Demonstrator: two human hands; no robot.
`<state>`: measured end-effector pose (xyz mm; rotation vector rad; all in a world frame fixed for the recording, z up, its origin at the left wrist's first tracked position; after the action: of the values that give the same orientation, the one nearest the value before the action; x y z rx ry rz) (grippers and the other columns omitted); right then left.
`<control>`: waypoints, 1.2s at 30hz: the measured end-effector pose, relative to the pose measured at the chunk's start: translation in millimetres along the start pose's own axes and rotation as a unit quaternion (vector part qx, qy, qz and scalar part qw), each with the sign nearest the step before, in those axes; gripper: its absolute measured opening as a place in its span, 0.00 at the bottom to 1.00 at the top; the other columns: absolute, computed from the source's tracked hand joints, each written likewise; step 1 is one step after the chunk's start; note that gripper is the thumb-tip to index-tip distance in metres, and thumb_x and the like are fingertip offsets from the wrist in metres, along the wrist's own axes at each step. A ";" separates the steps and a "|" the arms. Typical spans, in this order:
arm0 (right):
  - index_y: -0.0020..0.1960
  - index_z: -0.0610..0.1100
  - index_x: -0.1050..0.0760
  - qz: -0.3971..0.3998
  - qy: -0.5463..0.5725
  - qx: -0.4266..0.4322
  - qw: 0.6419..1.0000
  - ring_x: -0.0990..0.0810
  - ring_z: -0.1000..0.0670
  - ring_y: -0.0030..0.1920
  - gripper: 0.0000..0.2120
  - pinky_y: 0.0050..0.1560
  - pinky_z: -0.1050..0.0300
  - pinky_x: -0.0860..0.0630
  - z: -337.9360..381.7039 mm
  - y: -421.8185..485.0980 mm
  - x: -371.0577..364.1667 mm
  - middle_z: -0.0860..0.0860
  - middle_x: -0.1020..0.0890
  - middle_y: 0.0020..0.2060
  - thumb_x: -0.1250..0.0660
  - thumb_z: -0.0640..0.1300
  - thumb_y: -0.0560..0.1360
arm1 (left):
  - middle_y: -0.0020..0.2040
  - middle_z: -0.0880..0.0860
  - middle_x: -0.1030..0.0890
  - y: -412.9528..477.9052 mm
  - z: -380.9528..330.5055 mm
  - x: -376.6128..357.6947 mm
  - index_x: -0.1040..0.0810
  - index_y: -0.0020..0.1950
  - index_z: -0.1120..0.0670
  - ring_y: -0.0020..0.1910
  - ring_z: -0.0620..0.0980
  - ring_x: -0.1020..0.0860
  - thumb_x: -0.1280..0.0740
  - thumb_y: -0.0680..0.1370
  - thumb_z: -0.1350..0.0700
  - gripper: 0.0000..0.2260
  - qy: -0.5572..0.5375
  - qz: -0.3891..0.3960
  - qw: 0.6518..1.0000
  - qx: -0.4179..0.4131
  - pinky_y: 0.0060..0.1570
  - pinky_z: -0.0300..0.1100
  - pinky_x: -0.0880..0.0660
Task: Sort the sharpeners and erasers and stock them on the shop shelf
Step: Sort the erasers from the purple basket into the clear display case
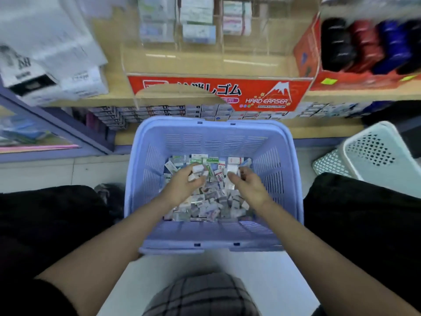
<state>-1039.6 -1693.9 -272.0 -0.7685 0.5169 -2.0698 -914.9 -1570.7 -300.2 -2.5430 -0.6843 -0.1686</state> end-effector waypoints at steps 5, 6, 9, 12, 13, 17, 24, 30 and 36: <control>0.59 0.40 0.28 0.033 0.114 0.004 0.993 0.21 0.43 0.51 0.15 0.52 0.53 0.23 56.8 -18.1 16.3 0.41 0.21 0.53 0.37 0.50 0.78 | 0.46 0.45 0.22 -23.0 -70.6 36.2 0.24 0.47 0.50 0.42 0.39 0.21 0.36 0.79 0.57 0.03 -0.092 0.013 0.996 -0.004 0.39 0.35 0.23; 0.61 0.42 0.30 0.050 0.151 -0.006 0.987 0.20 0.43 0.52 0.15 0.54 0.47 0.22 66.1 -22.9 16.1 0.43 0.22 0.56 0.37 0.49 0.78 | 0.48 0.46 0.22 -27.7 -84.4 42.4 0.24 0.48 0.50 0.45 0.41 0.21 0.36 0.79 0.56 0.03 -0.096 0.015 0.995 -0.005 0.41 0.36 0.23; 0.60 0.42 0.32 0.079 0.174 0.016 0.981 0.18 0.45 0.47 0.13 0.49 0.47 0.20 92.8 -38.7 9.4 0.45 0.19 0.51 0.36 0.44 0.78 | 0.47 0.46 0.21 -41.5 -116.6 53.3 0.24 0.49 0.52 0.46 0.42 0.22 0.36 0.79 0.54 0.03 -0.063 0.025 0.998 -0.019 0.46 0.38 0.23; 0.58 0.41 0.30 0.102 0.167 0.068 0.978 0.18 0.46 0.43 0.13 0.38 0.55 0.25 123.3 -58.6 2.9 0.43 0.19 0.52 0.34 0.45 0.77 | 0.40 0.48 0.22 -54.9 -144.3 64.3 0.24 0.50 0.56 0.35 0.40 0.23 0.33 0.77 0.51 0.09 -0.035 0.017 0.998 -0.044 0.36 0.35 0.26; 0.58 0.41 0.29 0.109 0.159 0.088 0.977 0.18 0.47 0.39 0.12 0.36 0.56 0.27 134.8 -63.7 3.6 0.45 0.18 0.50 0.34 0.46 0.77 | 0.38 0.49 0.22 -59.3 -154.2 69.9 0.23 0.50 0.57 0.32 0.41 0.25 0.33 0.76 0.50 0.11 -0.037 0.010 0.998 -0.052 0.33 0.34 0.27; 0.55 0.40 0.30 0.128 0.127 0.163 0.970 0.18 0.47 0.34 0.11 0.29 0.59 0.28 188.6 -89.0 20.6 0.50 0.17 0.40 0.33 0.43 0.76 | 0.35 0.47 0.22 -74.1 -199.0 89.3 0.22 0.56 0.58 0.28 0.42 0.29 0.35 0.77 0.52 0.12 -0.074 0.001 0.991 -0.108 0.27 0.34 0.32; 0.48 0.46 0.33 0.114 0.106 0.233 0.960 0.27 0.50 0.28 0.15 0.26 0.60 0.33 238.6 -108.5 40.2 0.49 0.23 0.28 0.28 0.36 0.71 | 0.23 0.48 0.27 -80.8 -251.8 106.2 0.25 0.38 0.60 0.20 0.45 0.33 0.35 0.71 0.45 0.17 -0.134 -0.100 0.972 -0.167 0.22 0.34 0.36; 0.49 0.45 0.30 0.034 0.174 0.218 0.960 0.28 0.51 0.28 0.14 0.26 0.60 0.33 261.8 -90.1 66.2 0.48 0.23 0.31 0.28 0.35 0.70 | 0.36 0.63 0.21 -63.4 -274.4 121.7 0.20 0.44 0.55 0.20 0.45 0.33 0.34 0.72 0.44 0.14 -0.152 -0.111 0.970 -0.155 0.22 0.34 0.36; 0.53 0.50 0.30 -0.028 0.109 0.274 0.955 0.25 0.61 0.33 0.15 0.33 0.70 0.30 265.4 -83.8 74.5 0.54 0.23 0.40 0.30 0.37 0.73 | 0.22 0.47 0.27 -45.8 -260.9 123.8 0.21 0.47 0.58 0.18 0.43 0.35 0.34 0.76 0.49 0.12 -0.187 -0.121 0.973 -0.052 0.19 0.32 0.38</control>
<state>-940.2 -1730.6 -4.0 -0.2310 0.0210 -2.2125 -828.1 -1611.4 -24.0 -2.6087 -1.1585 0.2065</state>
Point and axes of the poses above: each hand's wrist, its own y-axis towards the middle knuckle, its own x-axis out of the back of the hand, z = x × y, the point moved 6 cm from there along y, towards the middle knuckle
